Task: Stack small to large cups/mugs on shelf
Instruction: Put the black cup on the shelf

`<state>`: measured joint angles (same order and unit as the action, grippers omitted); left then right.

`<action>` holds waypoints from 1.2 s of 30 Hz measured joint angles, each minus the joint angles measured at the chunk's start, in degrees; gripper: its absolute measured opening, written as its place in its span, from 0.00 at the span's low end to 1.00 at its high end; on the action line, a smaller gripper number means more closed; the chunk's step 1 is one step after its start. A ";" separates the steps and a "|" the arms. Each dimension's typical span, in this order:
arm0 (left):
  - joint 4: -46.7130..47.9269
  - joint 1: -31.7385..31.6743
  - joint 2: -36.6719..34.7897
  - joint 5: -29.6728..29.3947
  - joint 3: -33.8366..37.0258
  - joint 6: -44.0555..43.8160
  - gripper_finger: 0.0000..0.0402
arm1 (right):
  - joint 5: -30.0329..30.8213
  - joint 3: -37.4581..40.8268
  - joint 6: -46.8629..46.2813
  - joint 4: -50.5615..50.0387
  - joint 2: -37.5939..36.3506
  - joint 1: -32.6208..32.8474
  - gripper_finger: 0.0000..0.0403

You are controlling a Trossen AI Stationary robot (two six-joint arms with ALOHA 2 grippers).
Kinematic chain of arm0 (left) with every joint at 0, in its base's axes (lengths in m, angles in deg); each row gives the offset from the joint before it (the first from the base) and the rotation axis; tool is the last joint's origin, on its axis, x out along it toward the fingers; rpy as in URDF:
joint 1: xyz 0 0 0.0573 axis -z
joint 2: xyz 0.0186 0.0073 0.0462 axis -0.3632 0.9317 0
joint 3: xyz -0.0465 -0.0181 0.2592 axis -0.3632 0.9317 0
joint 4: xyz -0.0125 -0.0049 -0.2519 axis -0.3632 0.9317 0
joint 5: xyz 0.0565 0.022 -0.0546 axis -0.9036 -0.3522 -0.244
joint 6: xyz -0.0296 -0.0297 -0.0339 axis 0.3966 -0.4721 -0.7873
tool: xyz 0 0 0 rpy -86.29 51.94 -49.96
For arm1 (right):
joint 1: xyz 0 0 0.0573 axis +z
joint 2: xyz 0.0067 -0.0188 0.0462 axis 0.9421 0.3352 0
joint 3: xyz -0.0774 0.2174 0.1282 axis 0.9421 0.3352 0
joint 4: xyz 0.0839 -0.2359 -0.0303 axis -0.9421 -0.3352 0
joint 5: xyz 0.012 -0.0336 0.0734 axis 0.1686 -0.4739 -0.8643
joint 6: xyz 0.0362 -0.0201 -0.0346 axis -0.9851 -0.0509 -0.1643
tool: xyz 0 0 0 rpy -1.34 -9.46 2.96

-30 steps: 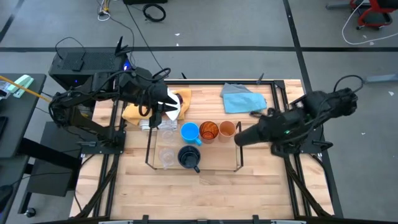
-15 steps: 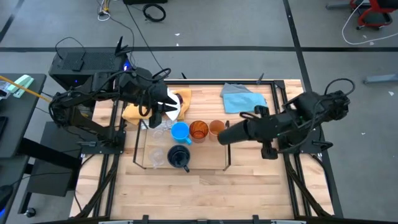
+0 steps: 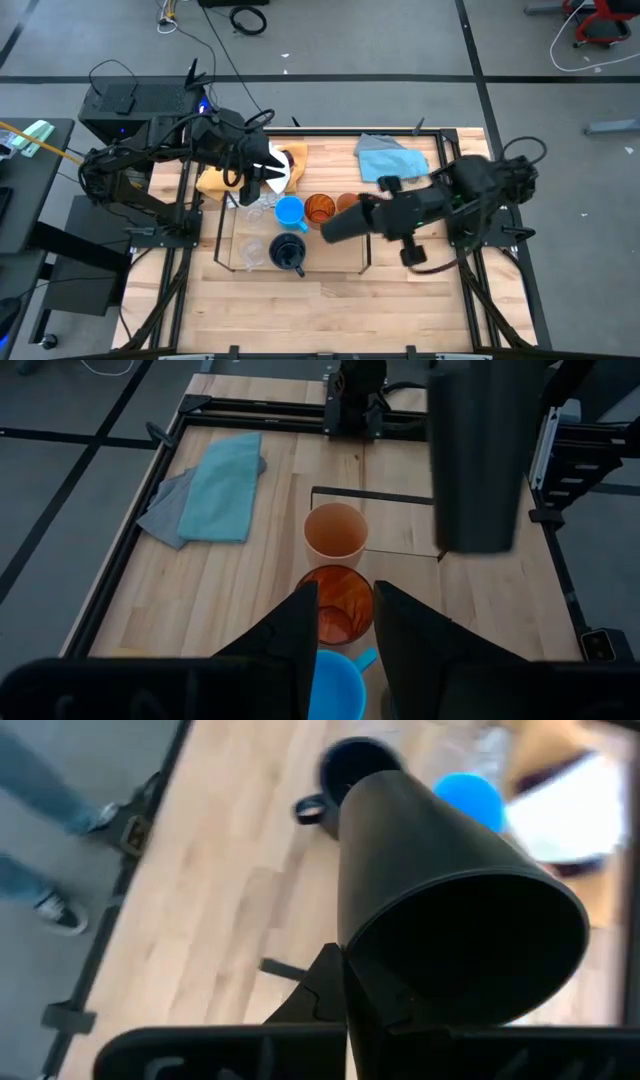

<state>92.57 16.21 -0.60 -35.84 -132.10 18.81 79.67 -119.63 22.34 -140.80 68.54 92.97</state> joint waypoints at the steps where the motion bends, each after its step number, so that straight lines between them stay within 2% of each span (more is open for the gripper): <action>1: 0.00 0.00 0.00 0.00 0.00 0.00 0.27 | -1.40 -0.99 0.93 -0.02 1.28 -0.58 0.00; 5: 0.13 0.00 0.00 0.00 0.00 -0.01 0.27 | -5.88 -2.69 5.06 -0.06 4.99 -3.12 0.00; 14: 1.44 0.00 0.00 0.00 0.00 -0.41 0.27 | -11.44 -2.72 8.63 -0.11 10.93 -7.66 0.00; 26: 1.43 0.00 0.00 -0.01 0.00 -0.44 0.27 | -15.24 -2.72 2.24 -0.09 17.63 -8.64 0.00; 36: 1.44 0.00 0.00 0.00 0.00 -0.39 0.27 | -15.57 -2.70 0.37 -0.09 21.04 -8.62 0.00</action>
<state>94.01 16.21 -0.60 -35.84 -132.10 18.41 64.09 -122.33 22.70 -140.89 89.59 84.35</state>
